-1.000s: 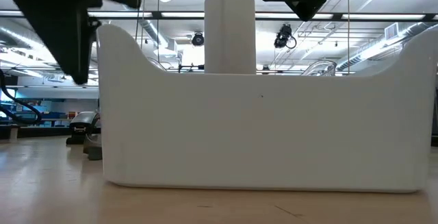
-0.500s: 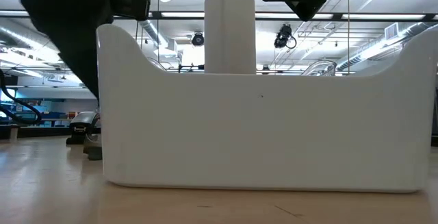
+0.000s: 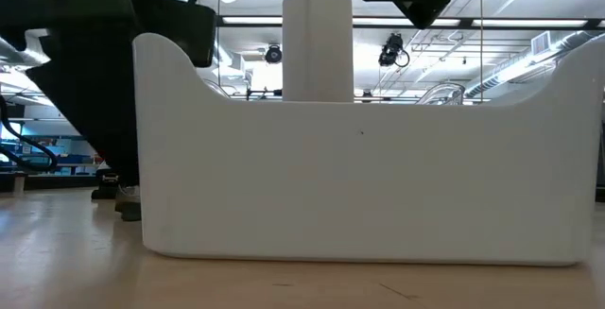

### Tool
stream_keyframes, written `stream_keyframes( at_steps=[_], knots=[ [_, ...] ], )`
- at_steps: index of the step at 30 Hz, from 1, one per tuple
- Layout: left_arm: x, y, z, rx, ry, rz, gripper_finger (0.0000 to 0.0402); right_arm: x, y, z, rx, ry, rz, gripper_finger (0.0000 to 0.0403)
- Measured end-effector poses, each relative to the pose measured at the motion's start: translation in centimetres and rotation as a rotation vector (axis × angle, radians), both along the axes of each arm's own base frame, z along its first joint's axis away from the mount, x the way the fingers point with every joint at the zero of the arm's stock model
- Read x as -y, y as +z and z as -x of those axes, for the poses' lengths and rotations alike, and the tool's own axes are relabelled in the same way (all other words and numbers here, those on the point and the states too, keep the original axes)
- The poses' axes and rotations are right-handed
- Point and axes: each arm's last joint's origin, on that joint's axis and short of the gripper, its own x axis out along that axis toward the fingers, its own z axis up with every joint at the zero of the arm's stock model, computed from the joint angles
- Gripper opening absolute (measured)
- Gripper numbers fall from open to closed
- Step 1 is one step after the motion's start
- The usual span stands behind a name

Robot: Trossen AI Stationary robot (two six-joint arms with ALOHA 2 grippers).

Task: Pick and place Stapler, Stapler remover, tape
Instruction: Put the black staple remover into the white bin

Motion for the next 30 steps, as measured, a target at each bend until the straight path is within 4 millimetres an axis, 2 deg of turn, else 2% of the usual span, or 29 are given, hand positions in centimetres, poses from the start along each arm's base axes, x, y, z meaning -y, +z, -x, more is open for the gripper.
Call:
stream_keyframes(
  at_steps=[7, 10, 13, 17, 25, 30],
  knots=[
    [-0.4, 0.1, -0.7, 0.054, -0.020, -0.044, 0.0272, 0.0, 0.0, 0.0, 0.000, -0.001, 0.000, 0.0196],
    [-0.8, 0.0, -0.6, 0.034, -0.006, -0.067, 0.0259, 0.0, 0.0, 0.0, 0.000, 0.000, 0.001, 0.0196],
    [-1.1, -0.1, -0.6, 0.019, 0.001, -0.068, 0.0222, 0.0, 0.0, 0.0, 0.000, 0.000, 0.001, 0.0196],
    [-1.3, 0.0, -0.8, 0.010, 0.006, -0.039, 0.0150, 0.0, 0.0, 0.0, -0.001, 0.000, 0.001, 0.0196],
    [-1.0, 0.1, -0.8, -0.010, -0.002, 0.036, 0.0150, 0.0, 0.0, 0.0, 0.000, 0.002, 0.004, 0.0196],
    [-0.4, 1.2, -0.7, -0.063, -0.028, 0.052, 0.0150, 0.0, 0.0, 0.0, 0.000, 0.002, 0.004, 0.0196]
  ],
)
